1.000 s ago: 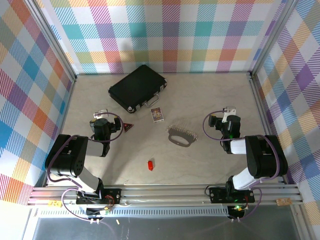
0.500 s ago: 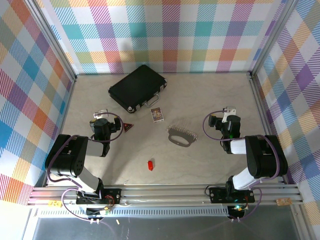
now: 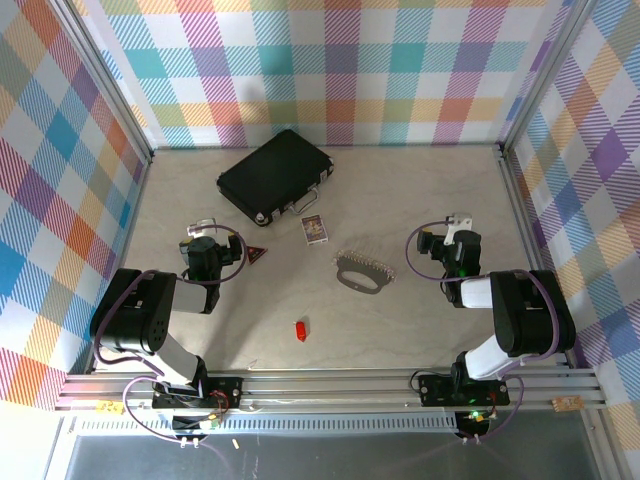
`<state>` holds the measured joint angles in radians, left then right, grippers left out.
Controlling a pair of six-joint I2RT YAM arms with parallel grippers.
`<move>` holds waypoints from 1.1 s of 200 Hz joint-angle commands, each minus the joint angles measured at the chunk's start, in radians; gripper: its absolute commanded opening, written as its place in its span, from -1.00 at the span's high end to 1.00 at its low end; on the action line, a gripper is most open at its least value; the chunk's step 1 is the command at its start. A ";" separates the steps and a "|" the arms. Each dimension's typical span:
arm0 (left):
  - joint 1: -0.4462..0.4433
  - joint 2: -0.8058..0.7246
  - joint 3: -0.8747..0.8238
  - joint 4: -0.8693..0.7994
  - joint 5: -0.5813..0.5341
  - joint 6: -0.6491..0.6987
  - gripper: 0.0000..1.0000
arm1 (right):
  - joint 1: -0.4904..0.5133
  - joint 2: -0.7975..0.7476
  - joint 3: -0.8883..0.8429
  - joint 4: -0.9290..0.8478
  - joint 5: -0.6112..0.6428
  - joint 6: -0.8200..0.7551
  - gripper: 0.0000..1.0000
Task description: Put the keys on the keyring
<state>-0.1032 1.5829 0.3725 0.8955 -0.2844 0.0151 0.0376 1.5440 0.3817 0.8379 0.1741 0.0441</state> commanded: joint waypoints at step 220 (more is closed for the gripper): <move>-0.006 -0.447 0.206 -0.623 0.058 -0.129 -0.99 | 0.037 -0.349 0.222 -0.552 -0.008 0.067 -0.98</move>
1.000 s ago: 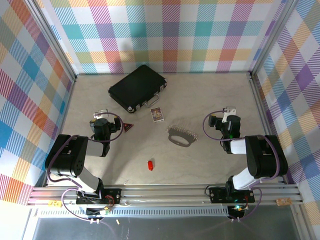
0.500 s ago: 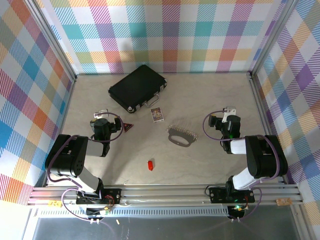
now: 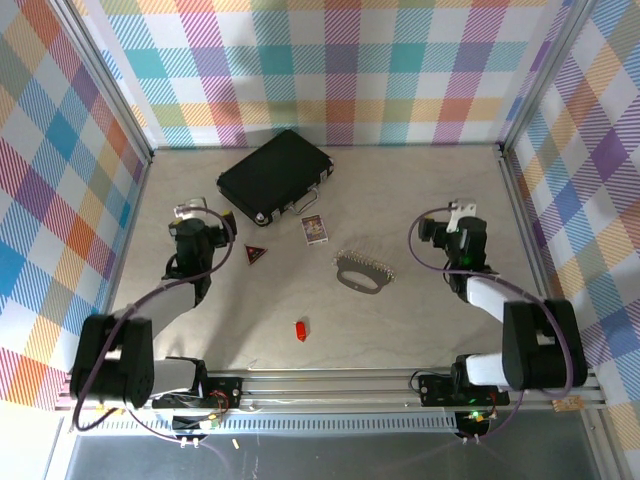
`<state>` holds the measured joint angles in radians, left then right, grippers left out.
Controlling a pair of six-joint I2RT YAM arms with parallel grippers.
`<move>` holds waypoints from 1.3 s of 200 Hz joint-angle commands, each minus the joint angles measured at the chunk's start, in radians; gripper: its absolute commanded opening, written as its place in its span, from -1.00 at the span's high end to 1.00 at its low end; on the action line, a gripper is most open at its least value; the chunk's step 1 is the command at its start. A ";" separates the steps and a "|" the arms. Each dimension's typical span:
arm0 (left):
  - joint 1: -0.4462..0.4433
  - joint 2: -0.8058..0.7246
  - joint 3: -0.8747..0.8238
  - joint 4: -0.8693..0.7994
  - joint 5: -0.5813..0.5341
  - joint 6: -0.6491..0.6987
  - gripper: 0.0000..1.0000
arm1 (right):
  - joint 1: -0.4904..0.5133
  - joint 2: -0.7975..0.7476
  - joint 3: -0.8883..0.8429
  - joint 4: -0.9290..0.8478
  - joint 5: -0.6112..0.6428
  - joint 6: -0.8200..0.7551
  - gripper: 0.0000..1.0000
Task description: Put the keys on the keyring
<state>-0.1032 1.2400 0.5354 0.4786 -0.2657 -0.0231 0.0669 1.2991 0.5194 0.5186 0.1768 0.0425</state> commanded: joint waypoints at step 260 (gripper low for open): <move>-0.400 0.089 0.563 -1.064 0.410 -0.363 -1.00 | 0.363 -0.159 0.397 -1.054 -0.303 0.300 -0.98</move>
<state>-0.4515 1.2610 1.0153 -0.5522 0.1345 -0.4065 0.4259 1.1198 0.8719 -0.5045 -0.0368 0.3832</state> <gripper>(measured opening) 0.998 0.990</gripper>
